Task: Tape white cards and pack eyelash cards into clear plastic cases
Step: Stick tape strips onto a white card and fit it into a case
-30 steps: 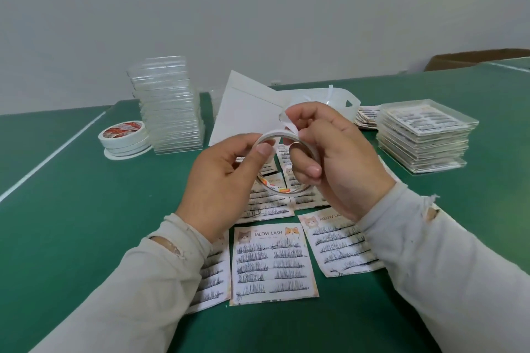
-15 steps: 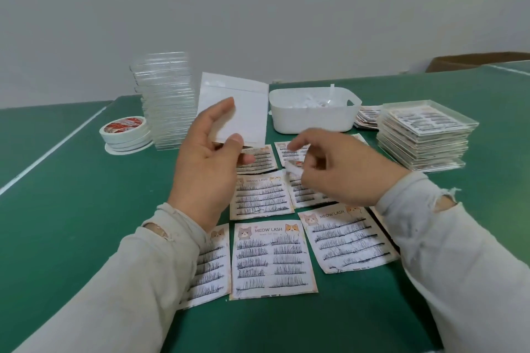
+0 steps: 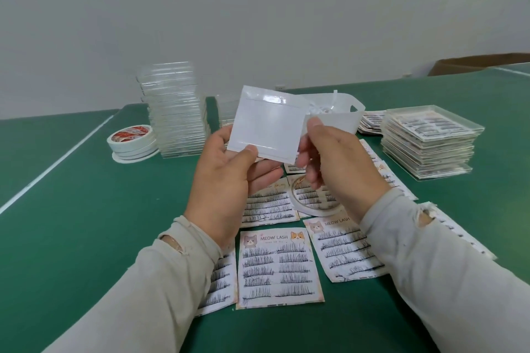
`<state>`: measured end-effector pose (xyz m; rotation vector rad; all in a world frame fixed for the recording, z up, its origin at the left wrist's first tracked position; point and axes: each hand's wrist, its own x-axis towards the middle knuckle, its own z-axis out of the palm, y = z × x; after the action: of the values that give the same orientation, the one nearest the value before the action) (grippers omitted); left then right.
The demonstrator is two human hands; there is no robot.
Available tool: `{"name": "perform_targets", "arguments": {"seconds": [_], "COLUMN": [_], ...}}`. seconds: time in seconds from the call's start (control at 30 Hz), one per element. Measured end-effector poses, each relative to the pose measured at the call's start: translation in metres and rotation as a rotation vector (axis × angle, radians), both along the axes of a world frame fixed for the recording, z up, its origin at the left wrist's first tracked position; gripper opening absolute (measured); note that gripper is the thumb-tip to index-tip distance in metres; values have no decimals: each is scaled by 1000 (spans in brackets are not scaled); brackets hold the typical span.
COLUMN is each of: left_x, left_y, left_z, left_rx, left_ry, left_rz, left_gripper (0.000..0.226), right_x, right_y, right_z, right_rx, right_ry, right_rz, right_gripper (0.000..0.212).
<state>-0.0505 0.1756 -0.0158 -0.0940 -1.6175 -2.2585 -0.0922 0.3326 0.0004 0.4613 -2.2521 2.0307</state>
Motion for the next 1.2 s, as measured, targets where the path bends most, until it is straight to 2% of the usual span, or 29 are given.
{"name": "perform_targets", "arguments": {"seconds": [0.13, 0.27, 0.33, 0.4, 0.47, 0.6, 0.67, 0.7, 0.8, 0.87, 0.97, 1.2], "left_x": [1, 3, 3, 3, 2, 2, 1, 1, 1, 3, 5, 5], "left_y": [2, 1, -3, -9, -12, -10, -9, -9, -9, -5, -1, -2], "left_z": [1, 3, 4, 5, 3, -1, -2, -1, 1, 1, 1, 3], "left_rx": [18, -92, -140, -177, -264, -489, -501, -464, -332, -314, -303, -258], "left_ry": [-26, -95, -88, -65, -60, 4, 21, 26, -1, -8, 4, -30], "left_rz": [-12, 67, 150, 241, 327, 453, 455, 428, 263, 153, 115, 143], "left_gripper": [30, 28, 25, 8, 9, 15, 15, 15, 10, 11, 13, 16], "right_x": [-1, -7, -9, -9, -6, -7, -8, -8, -8, -10, -9, -11], "right_y": [-2, 4, 8, 10, 8, 8, 9, 9, 6, 7, 5, 5], "right_z": [-5, -6, -4, -6, -7, -8, -9, -9, -8, -10, -13, -12], "right_rx": [84, -58, -54, 146, 356, 516, 551, 527, 167, 17, -70, -226], "right_ry": [143, 10, -29, 68, 187, 249, 247, 227, 9, -85, -76, -177], "right_rz": [29, 17, 49, 56, 13, -68, -80, -63, 86, 188, 257, 266], "right_gripper": [21, 23, 27, 34, 33, 32, 32, 31, 28, 33, 31, 32]}}
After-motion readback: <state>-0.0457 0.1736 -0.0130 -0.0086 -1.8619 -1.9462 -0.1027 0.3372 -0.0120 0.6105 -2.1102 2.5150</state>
